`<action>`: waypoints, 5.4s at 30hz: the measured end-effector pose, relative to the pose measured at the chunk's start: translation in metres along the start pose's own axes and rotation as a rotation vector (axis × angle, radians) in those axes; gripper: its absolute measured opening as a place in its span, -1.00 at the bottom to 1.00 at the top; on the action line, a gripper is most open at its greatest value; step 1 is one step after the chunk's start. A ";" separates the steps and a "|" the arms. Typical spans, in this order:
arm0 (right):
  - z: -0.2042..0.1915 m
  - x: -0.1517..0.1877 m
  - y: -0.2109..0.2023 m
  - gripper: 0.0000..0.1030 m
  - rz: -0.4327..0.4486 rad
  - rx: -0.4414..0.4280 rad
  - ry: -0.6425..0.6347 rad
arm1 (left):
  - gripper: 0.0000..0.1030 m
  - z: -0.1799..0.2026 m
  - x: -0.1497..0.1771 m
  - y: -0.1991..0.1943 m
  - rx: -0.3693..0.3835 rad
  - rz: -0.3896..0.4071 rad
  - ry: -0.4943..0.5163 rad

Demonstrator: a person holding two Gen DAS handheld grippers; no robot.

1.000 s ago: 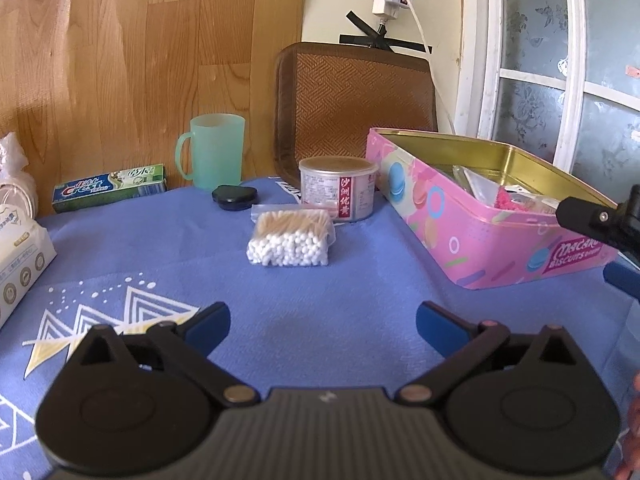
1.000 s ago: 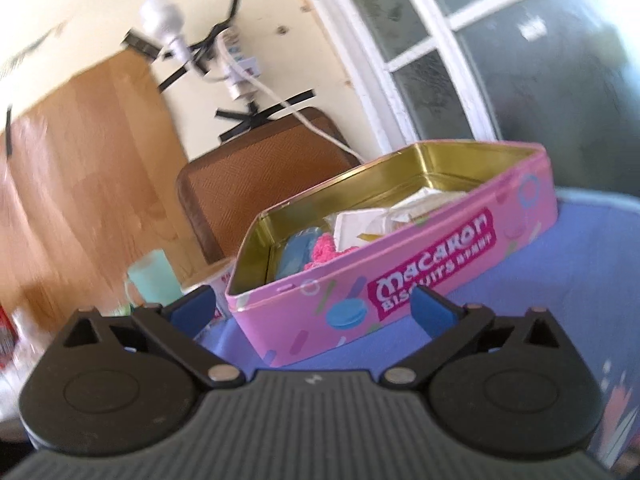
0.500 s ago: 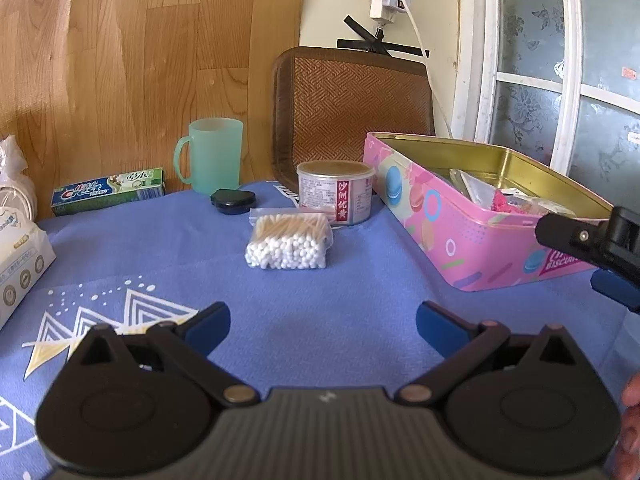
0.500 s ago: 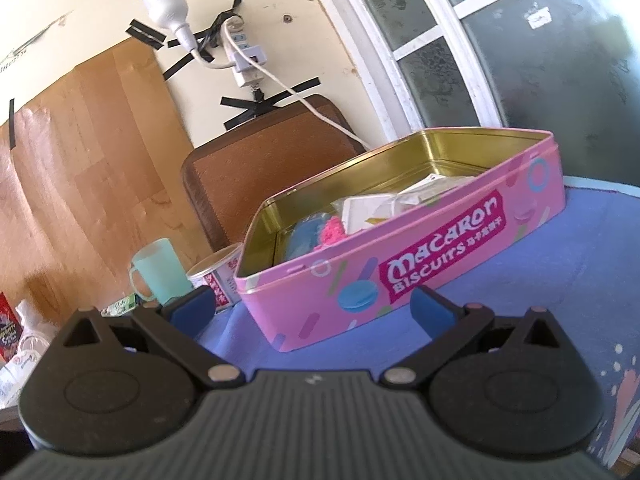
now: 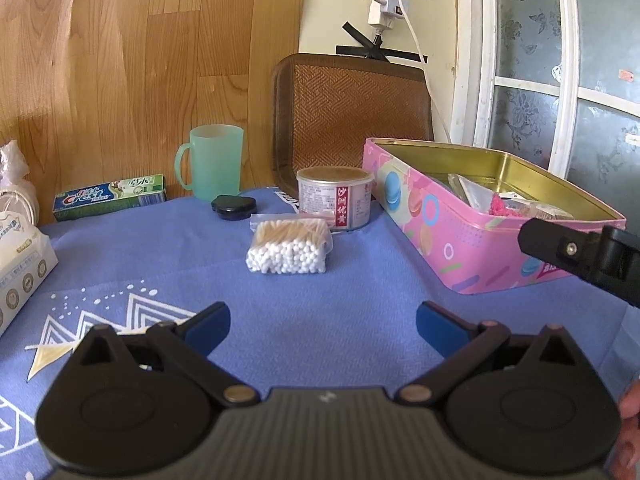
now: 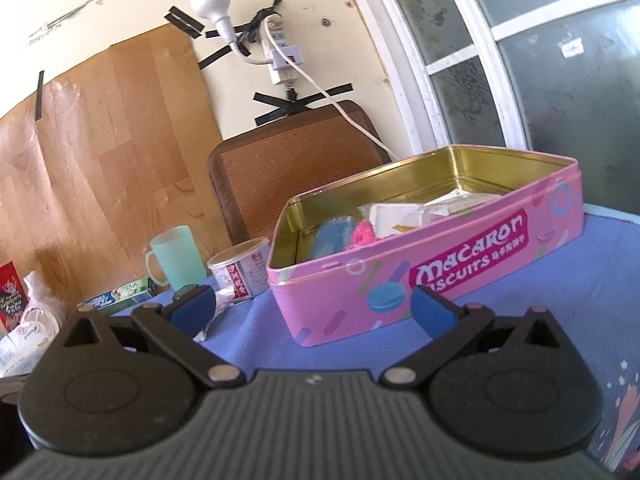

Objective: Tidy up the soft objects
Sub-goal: 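Withdraw the open right tool from the tin back over the table, then move the right tool down to the bag of cotton swabs, then grasp the cotton swab bag with the right tool and lift it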

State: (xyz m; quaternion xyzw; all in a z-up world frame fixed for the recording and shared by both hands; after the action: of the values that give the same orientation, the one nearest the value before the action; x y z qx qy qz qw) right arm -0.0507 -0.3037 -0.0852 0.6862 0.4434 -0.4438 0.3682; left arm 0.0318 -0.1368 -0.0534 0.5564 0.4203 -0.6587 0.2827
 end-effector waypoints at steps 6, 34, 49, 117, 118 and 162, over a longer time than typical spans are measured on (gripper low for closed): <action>-0.011 -0.001 -0.005 1.00 0.018 -0.032 -0.049 | 1.00 0.000 -0.001 -0.003 -0.003 0.013 0.003; -0.104 0.018 0.004 1.00 -0.013 -0.384 -0.324 | 0.99 -0.114 0.003 -0.015 -0.339 -0.046 0.003; -0.113 0.031 0.036 1.00 -0.034 -0.350 -0.365 | 0.99 -0.122 0.003 -0.017 -0.367 -0.030 -0.054; -0.121 0.040 0.041 1.00 -0.087 -0.398 -0.398 | 1.00 -0.141 -0.001 -0.028 -0.483 0.036 -0.117; -0.121 0.040 0.041 1.00 -0.088 -0.398 -0.400 | 1.00 -0.141 -0.001 -0.028 -0.481 0.036 -0.117; -0.127 0.073 0.025 0.26 -0.507 -0.631 -0.392 | 0.99 -0.142 0.001 -0.029 -0.337 0.045 -0.220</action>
State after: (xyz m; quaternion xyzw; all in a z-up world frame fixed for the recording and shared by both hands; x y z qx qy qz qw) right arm 0.0241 -0.1775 -0.1085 0.3129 0.6330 -0.4849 0.5161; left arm 0.0774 0.0005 -0.0510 0.4351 0.4785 -0.6294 0.4308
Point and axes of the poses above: each gripper's, at about its wrist camera, not at the fingertips, and y roughly the way its jaws point, z to its right, x to its underside, the point moved 6 cm from there along y, roughly the way its jaws point, and after that the axes turned 14 degrees about z, right-handed, at the moved point
